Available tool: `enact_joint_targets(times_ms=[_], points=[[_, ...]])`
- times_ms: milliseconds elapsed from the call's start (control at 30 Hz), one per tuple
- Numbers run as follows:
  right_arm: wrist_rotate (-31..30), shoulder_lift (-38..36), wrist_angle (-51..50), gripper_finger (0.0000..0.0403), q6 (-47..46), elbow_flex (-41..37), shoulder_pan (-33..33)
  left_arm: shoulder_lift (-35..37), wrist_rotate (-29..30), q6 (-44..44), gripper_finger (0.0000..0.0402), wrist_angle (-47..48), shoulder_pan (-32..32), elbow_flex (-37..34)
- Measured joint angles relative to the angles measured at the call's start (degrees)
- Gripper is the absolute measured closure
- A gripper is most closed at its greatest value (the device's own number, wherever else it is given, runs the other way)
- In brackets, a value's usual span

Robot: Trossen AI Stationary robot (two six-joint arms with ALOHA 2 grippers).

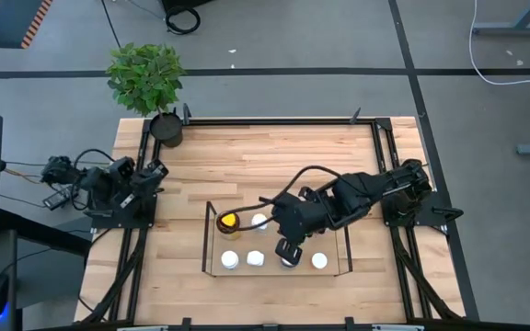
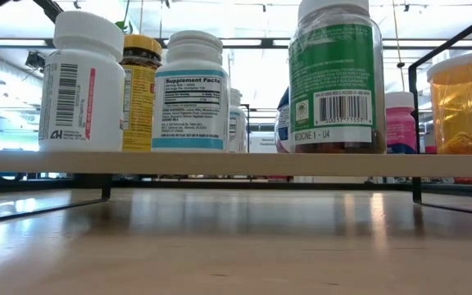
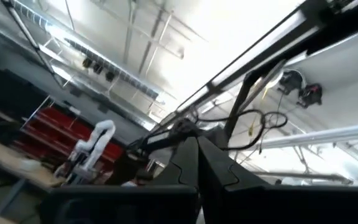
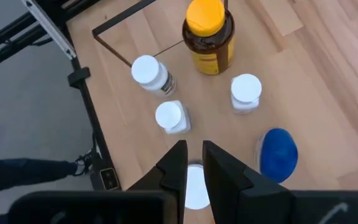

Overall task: Pick and place medicine bottles onto shelf by color
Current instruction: Return to Home Position

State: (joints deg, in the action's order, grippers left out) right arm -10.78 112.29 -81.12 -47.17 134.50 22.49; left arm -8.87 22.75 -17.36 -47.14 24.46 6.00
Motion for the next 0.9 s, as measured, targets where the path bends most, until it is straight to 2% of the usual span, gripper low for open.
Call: enact_joint_targets(times_ms=[200, 400, 600, 767, 833, 900], points=[[-3.09, 0.00, -0.75, 0.0346, -1.97, 0.00, 1.88, -1.02, -10.18, -10.65, 0.0402, 7.20, -9.30, -0.02], [-3.16, 0.02, -2.03, 0.0346, -2.76, 0.00, 2.07, -0.46, -16.88, -12.09, 0.0401, 7.71, -16.62, 0.00], [-6.59, -0.72, -2.13, 0.0346, -3.99, 0.00, 2.88, 0.01, -19.05, -12.29, 0.0401, 16.80, -20.82, 0.00], [-8.88, -3.46, -5.23, 0.0346, -4.38, 0.02, 3.06, 1.91, -22.07, -16.74, 0.0401, 15.30, -23.93, -5.06], [-10.13, -4.94, -6.73, 0.0346, -4.71, 0.02, 2.93, 3.07, -22.83, -18.23, 0.0401, 17.77, -24.59, -5.38], [-11.49, -6.45, -8.11, 0.0346, -4.47, 0.02, 2.70, 3.57, -22.85, -16.91, 0.0401, 16.43, -25.02, -5.44]])
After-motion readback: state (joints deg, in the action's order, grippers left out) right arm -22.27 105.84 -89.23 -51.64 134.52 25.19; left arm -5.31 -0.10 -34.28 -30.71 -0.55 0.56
